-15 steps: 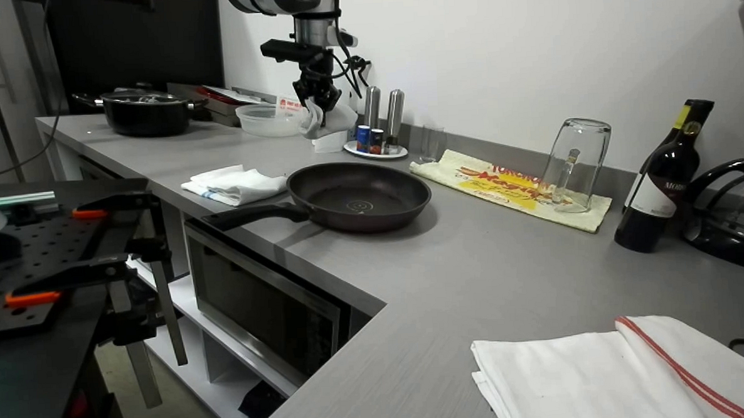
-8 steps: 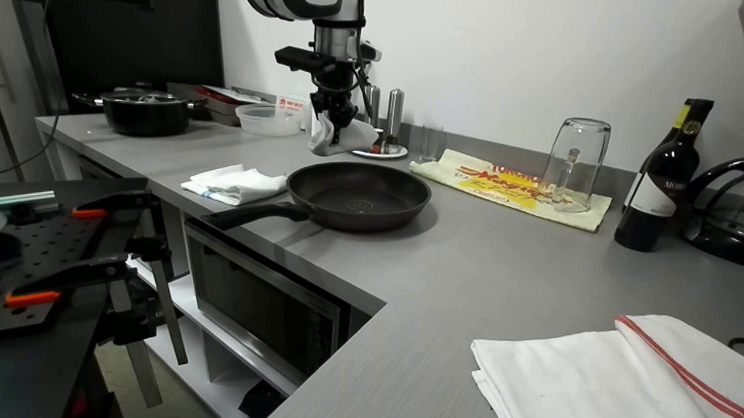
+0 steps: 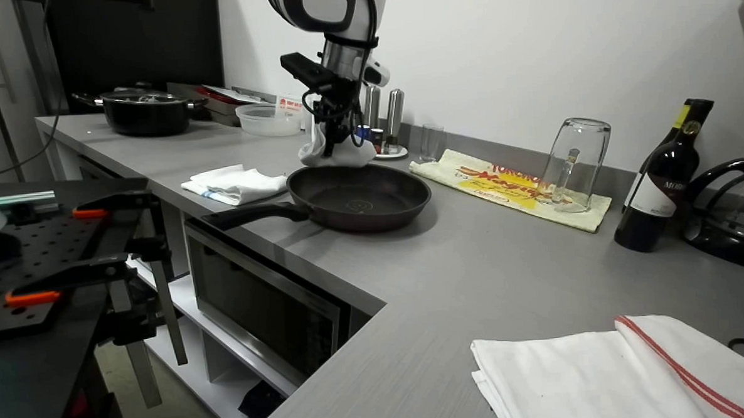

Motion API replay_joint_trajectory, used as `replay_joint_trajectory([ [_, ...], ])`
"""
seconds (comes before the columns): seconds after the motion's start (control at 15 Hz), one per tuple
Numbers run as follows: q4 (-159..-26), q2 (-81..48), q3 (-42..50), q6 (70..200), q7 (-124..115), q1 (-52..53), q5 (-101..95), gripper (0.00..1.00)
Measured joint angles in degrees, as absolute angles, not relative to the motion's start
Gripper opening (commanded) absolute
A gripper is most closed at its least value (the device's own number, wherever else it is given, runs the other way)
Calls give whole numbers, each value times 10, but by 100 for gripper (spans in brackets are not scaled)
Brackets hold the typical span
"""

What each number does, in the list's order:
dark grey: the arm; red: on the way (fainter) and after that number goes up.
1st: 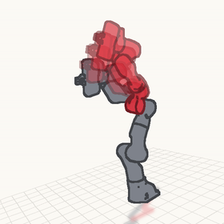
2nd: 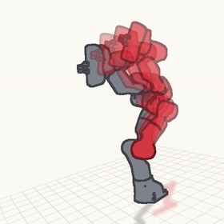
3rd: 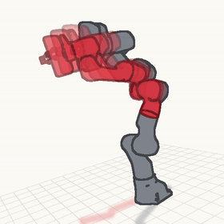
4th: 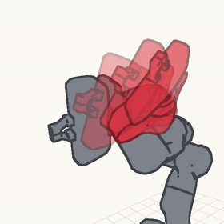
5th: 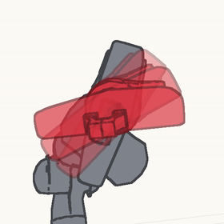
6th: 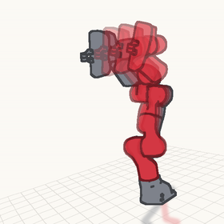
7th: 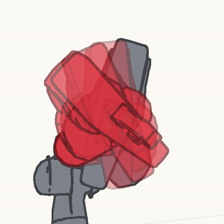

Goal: Wipe the pan with the dish cloth

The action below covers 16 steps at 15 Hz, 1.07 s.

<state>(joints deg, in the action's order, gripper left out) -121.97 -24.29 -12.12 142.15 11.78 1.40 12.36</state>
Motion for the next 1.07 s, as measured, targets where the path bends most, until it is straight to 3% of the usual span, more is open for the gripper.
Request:
replay_joint_trajectory([
  [1.07, -1138, -392, -160, 1423, 158, -32, 169, 4],
])
